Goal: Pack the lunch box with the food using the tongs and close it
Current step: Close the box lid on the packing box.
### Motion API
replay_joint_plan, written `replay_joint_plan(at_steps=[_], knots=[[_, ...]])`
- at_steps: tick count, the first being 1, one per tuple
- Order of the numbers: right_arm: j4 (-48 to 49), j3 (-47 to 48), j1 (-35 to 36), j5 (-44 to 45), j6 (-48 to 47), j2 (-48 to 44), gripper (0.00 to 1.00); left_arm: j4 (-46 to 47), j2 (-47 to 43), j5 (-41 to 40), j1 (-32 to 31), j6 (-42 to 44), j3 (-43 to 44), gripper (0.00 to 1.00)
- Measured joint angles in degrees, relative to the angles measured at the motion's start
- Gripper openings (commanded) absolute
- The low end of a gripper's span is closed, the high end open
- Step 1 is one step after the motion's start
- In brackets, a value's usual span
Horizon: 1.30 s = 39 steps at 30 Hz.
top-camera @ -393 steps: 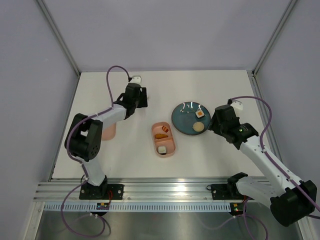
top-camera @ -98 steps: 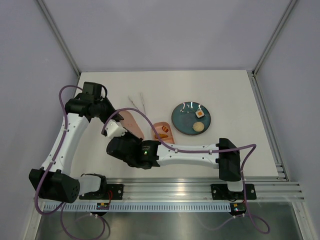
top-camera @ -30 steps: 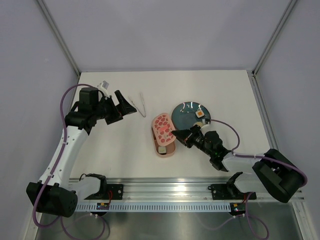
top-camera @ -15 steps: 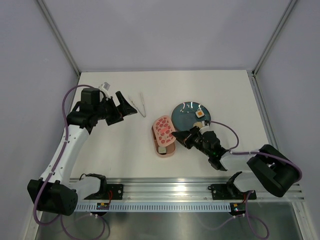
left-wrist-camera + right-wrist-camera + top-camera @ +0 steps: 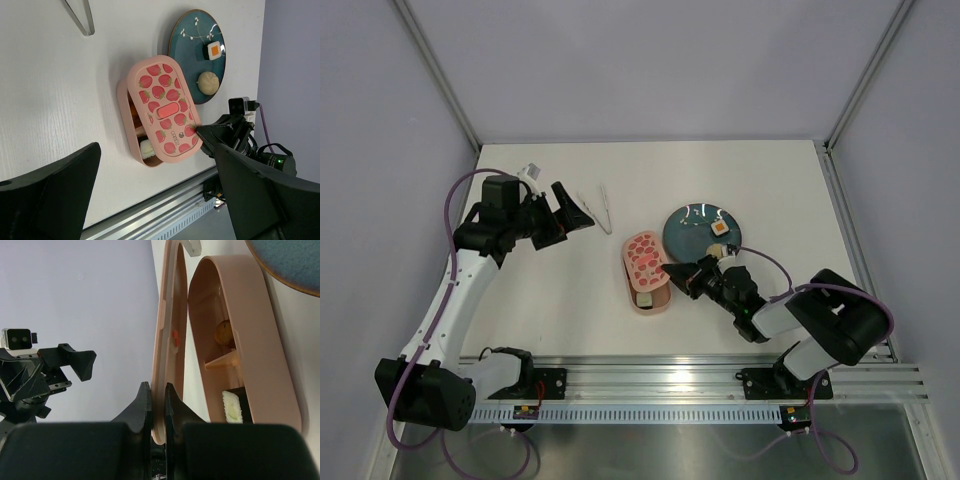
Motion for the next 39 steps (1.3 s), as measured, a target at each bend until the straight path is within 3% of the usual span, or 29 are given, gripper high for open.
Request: replay_joint_plan(at_steps=[39], knots=[[4.92, -2.89, 3.61, 3.48, 2.91, 4.59, 0.0, 0.39, 0.17, -0.07, 0.0, 0.02, -0.96, 0.99]])
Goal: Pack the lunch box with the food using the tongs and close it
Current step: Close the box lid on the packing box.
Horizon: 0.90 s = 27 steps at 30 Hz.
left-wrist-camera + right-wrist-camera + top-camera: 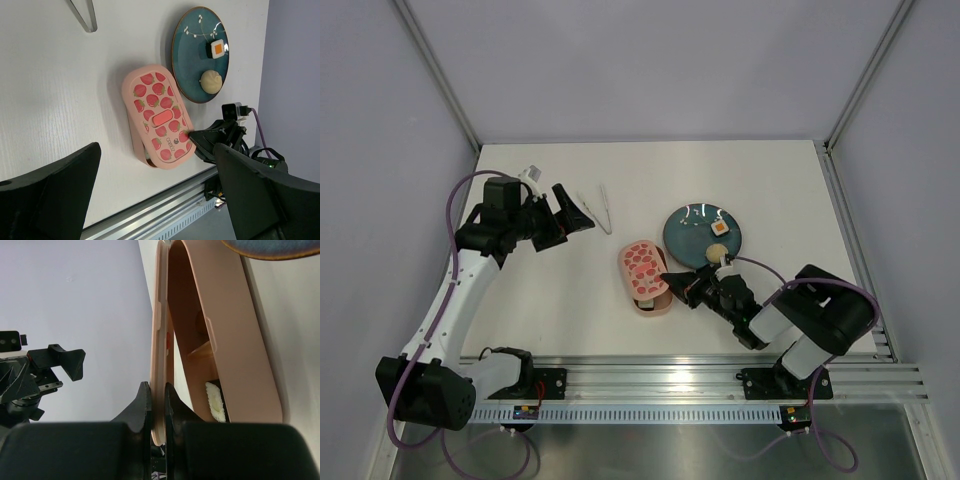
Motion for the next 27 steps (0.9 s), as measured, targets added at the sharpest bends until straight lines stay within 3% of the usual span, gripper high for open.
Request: replay_joint_plan(at_steps=[10, 13, 20, 21, 27], knots=[[5.99, -0.63, 0.02, 0.7, 0.59, 4.83, 0.0, 3.02, 1.75, 0.39, -0.42, -0.59, -4.55, 0.99], [8.79, -0.63, 0.02, 0.85, 0.79, 7.23, 0.0, 5.18, 3.45, 0.7, -2.99, -2.08, -8.22, 0.91], [16.17, -0.68, 0.02, 1.31, 1.55, 14.84, 0.0, 10.86, 9.79, 1.51, -8.46, -5.62, -12.57, 0.5], [16.92, -0.68, 0.02, 1.38, 1.73, 15.89, 0.0, 11.54, 10.49, 1.42, -8.46, -5.92, -12.79, 0.39], [17.49, -0.24, 0.02, 1.49, 1.92, 17.51, 0.0, 14.43, 13.7, -0.28, -8.44, -6.91, -13.09, 0.1]])
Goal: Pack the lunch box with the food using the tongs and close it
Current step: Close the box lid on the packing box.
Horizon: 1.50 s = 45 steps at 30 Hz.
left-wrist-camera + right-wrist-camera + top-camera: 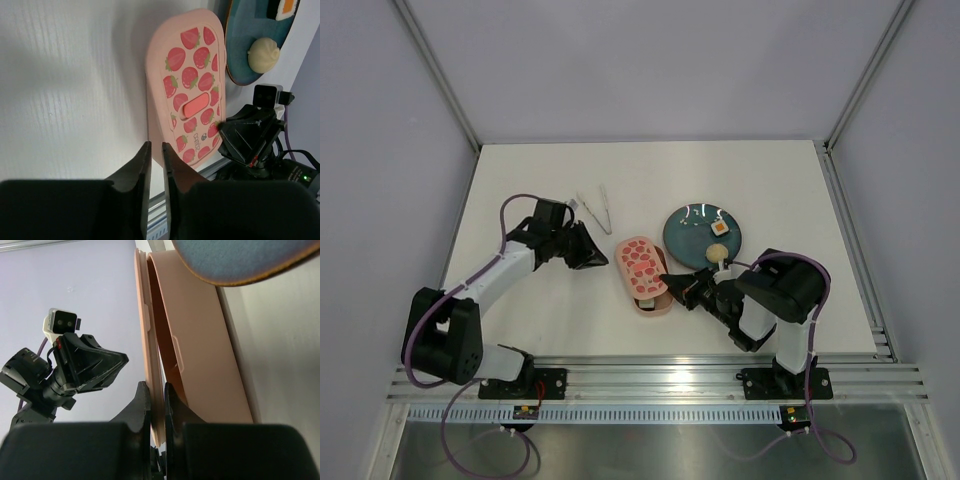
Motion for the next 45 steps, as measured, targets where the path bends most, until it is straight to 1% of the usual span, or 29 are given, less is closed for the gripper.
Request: replay_joint_plan(at_steps=[1, 12, 17, 26, 29, 30, 33, 34, 36, 37, 41, 44, 45], knots=[[0.0, 0.0, 0.0, 0.02, -0.02, -0.04, 0.0, 0.35, 0.48, -0.55, 0.0, -0.07, 0.0, 0.0], [-0.04, -0.31, 0.0, 0.0, -0.44, -0.66, 0.0, 1.09, 9.14, -7.78, 0.0, -0.17, 3.08, 0.0], [-0.02, -0.79, 0.0, -0.02, -0.9, -0.94, 0.0, 2.34, 13.64, -8.11, -0.17, -0.2, 4.74, 0.0], [-0.04, -0.81, 0.0, -0.37, -2.01, -1.03, 0.0, 3.5, 17.55, -8.33, -1.97, 0.07, 9.46, 0.0], [-0.04, -0.81, 0.0, -0.5, -2.49, -1.03, 0.06, 3.8, 17.7, -8.33, -2.64, 0.22, 10.29, 0.0], [-0.04, -0.81, 0.0, -0.55, -2.71, -1.05, 0.11, 3.87, 17.7, -8.33, -2.93, 0.26, 10.49, 0.0], [-0.15, -1.11, 0.0, -0.61, -3.23, -1.31, 0.24, 3.98, 17.77, -8.33, -3.61, 0.46, 11.02, 0.0], [-0.31, -1.44, 0.0, -0.63, -3.34, -1.44, 0.3, 4.04, 17.77, -8.33, -3.72, 0.46, 11.06, 0.0], [-0.48, -2.05, 0.0, -0.87, -3.06, -2.49, 0.35, 4.0, 17.77, -8.33, -3.96, 0.52, 11.06, 0.0], [-0.63, -2.4, 0.0, -1.09, -3.17, -3.17, 0.39, 3.98, 17.79, -8.31, -4.02, 0.57, 11.06, 0.0], [-3.8, -3.43, 0.09, -1.81, -4.96, -7.5, 0.44, 3.93, 17.79, -8.35, -4.17, 0.87, 11.06, 0.0], [-10.25, -3.43, 0.11, -2.12, -7.52, -13.16, 0.47, 3.69, 17.79, -8.39, -4.24, 1.25, 11.17, 0.0], [-13.84, -3.28, 0.11, -2.16, -8.68, -15.89, 0.48, 3.5, 17.79, -8.44, -4.26, 1.38, 11.3, 0.0]])
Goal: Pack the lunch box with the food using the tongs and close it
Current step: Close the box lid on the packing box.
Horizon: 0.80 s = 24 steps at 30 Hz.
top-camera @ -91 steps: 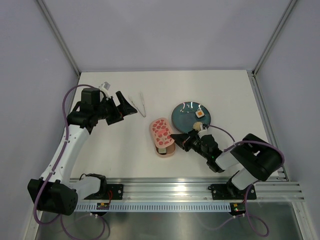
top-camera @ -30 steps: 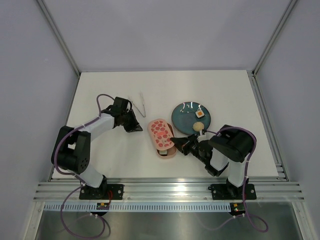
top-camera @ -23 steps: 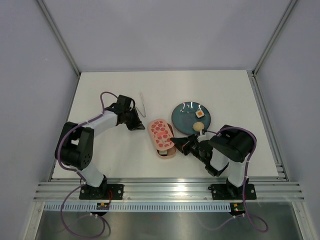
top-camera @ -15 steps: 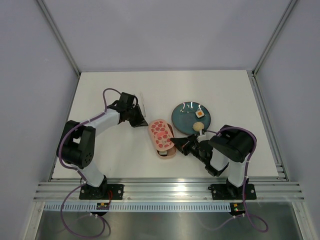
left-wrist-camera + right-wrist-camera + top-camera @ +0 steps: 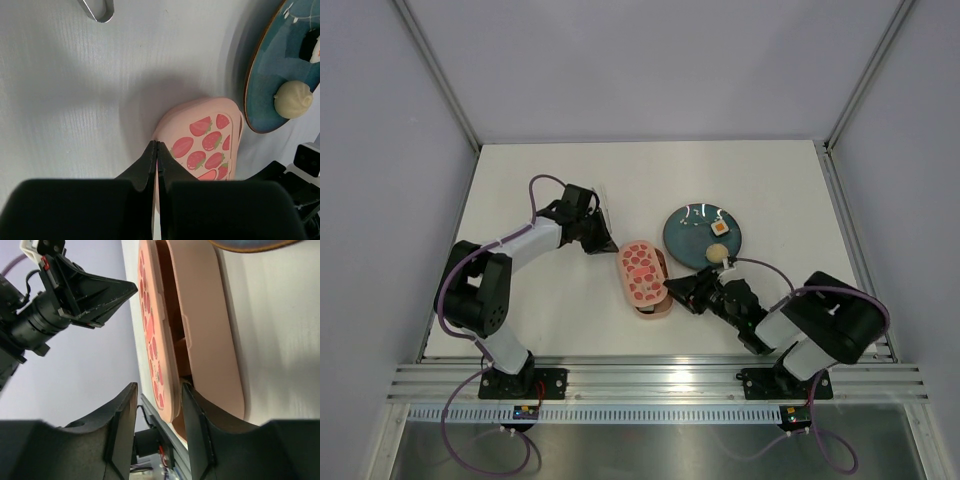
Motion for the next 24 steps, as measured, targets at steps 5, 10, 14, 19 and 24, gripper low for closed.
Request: replay_joint_plan(at_steps=[5, 10, 14, 19, 24], knots=[[-24.24, 3.34, 0.33, 1.2, -7.1, -19.63, 0.52, -0.44, 0.0, -0.61, -0.15, 0.7, 1.03, 0.0], [-53.62, 12.33, 0.79, 7.26, -15.54, -39.67, 0.54, -0.87, 0.0, -1.2, -0.13, 1.36, 1.81, 0.0], [-72.26, 19.54, 0.85, 12.61, -21.35, -45.0, 0.54, -1.4, 0.0, -1.49, -0.13, 1.77, 1.97, 0.0], [-87.52, 24.94, 0.85, 15.34, -26.08, -41.11, 0.55, -2.78, 0.0, -2.84, -0.15, 2.64, 2.36, 0.0], [-93.18, 27.12, 0.85, 15.45, -29.2, -37.53, 0.55, -4.15, 0.0, -4.31, -0.13, 3.39, 2.36, 0.0]])
